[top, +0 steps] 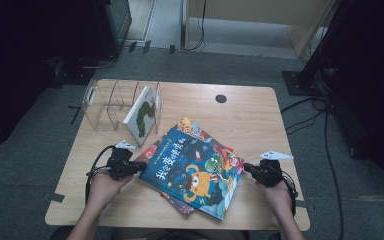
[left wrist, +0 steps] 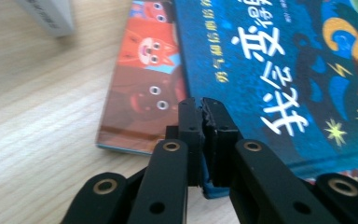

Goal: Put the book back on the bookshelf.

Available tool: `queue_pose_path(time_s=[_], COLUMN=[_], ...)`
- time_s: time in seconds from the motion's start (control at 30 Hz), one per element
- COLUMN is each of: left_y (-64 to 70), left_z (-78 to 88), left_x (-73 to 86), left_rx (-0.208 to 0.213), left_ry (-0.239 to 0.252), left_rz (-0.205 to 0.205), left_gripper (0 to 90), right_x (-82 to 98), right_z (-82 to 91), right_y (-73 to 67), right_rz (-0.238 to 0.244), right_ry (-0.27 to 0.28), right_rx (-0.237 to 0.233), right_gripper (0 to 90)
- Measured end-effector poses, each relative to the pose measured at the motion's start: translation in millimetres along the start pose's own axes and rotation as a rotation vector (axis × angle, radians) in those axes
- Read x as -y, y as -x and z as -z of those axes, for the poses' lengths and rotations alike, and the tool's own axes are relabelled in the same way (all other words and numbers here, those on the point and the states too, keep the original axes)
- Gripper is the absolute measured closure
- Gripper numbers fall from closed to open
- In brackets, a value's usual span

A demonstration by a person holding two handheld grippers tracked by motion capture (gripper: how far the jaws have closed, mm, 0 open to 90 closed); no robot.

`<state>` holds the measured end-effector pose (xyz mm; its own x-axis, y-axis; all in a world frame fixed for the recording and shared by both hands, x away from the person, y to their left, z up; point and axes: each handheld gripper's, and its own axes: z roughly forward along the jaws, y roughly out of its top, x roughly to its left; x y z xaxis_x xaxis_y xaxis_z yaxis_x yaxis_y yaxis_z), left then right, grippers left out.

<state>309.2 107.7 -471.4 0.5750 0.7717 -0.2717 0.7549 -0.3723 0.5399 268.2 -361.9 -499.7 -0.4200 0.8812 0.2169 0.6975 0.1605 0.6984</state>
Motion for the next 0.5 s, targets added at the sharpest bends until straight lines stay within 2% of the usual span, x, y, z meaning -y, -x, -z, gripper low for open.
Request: queue_pose_path(time_s=[0.33,0.5], left_y=[-14.9,-14.0], left_z=[-1.9,-8.4], left_x=[-4.6,-8.0], left_rx=[-0.016,-0.021], left_ry=[0.010,0.001], left_rz=[0.034,0.031], left_gripper=[90.0,90.0], right_x=[-12.1,-19.1], right_z=[-10.6,-16.9], right_y=[2.2,1.5], right_rz=[0.028,0.043], right_ry=[-0.012,-0.018], right_rx=[-0.016,-0.020], right_gripper=[90.0,90.0])
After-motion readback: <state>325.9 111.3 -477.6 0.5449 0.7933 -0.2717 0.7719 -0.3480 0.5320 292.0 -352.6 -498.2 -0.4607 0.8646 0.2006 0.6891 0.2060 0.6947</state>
